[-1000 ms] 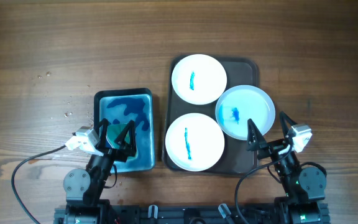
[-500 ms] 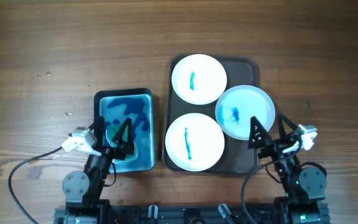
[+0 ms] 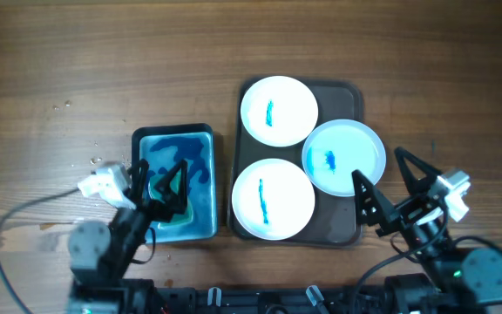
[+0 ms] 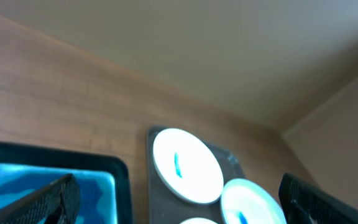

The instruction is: Clean dirty plates on tray and stack at the side

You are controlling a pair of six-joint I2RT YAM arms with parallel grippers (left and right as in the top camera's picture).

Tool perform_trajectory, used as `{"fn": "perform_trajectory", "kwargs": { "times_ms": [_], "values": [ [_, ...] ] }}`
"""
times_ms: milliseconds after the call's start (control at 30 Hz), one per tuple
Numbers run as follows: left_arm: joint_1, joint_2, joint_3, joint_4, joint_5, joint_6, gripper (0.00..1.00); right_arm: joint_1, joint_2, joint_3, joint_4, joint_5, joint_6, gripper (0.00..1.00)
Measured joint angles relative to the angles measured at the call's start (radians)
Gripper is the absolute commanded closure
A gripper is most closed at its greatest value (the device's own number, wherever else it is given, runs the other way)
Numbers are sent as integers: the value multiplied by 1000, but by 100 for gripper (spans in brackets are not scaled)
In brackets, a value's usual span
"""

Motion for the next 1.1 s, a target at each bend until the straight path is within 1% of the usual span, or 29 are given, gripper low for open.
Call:
{"fn": "perform_trajectory", "kwargs": {
  "times_ms": [67, 133, 167, 233, 300, 333, 367, 400, 467, 567, 700, 767, 800, 833, 900, 933, 1067, 1100],
  "values": [
    [0, 101, 128, -127, 3, 14, 0, 2, 101, 135, -145, -53, -54, 0],
    [0, 249, 311, -322, 10, 50, 0, 2, 220, 265, -306, -84, -90, 0],
    [0, 309, 377, -386, 10, 67, 0, 2, 286, 330, -397, -93, -105, 0],
    [0, 451, 535, -562, 10, 103, 0, 2, 407, 436, -534, -103, -121, 0],
    [0, 563, 634, -663, 10, 127, 0, 2, 512, 517, -629, -107, -132, 0],
    [0, 620, 671, -705, 10, 136, 0, 2, 526, 527, -641, -113, -134, 0],
    [0, 660, 690, -726, 10, 142, 0, 2, 603, 570, -663, -116, -133, 0],
    [0, 713, 706, -759, 10, 148, 0, 2, 640, 584, -668, -129, -124, 0],
    [0, 792, 708, -813, 6, 156, 0, 2, 702, 594, -679, -172, -112, 0],
    [-2, 908, 705, -864, -25, 159, 0, 9, 777, 597, -739, -232, -111, 0],
    [-2, 1060, 698, -918, -82, 116, 0, 85, 863, 595, -839, -238, -130, 0],
    [-2, 1120, 693, -930, -110, 90, 3, 150, 891, 583, -862, -201, -130, 0],
    [-2, 1148, 689, -930, -127, 75, 5, 195, 905, 569, -869, -169, -117, 0],
    [-2, 1172, 683, -929, -148, 64, 14, 238, 918, 551, -868, -139, -103, 0],
    [-2, 1206, 664, -910, -192, 41, 21, 306, 942, 515, -855, -90, -66, 0],
    [-2, 1218, 652, -896, -212, 26, 27, 333, 952, 500, -844, -69, -49, 0],
    [-2, 1257, 549, -744, -273, -12, 53, 431, 999, 446, -789, -4, 23, 0],
    [-2, 1262, 517, -698, -272, -16, 62, 445, 1008, 439, -775, 8, 39, 0]
  ]
}}
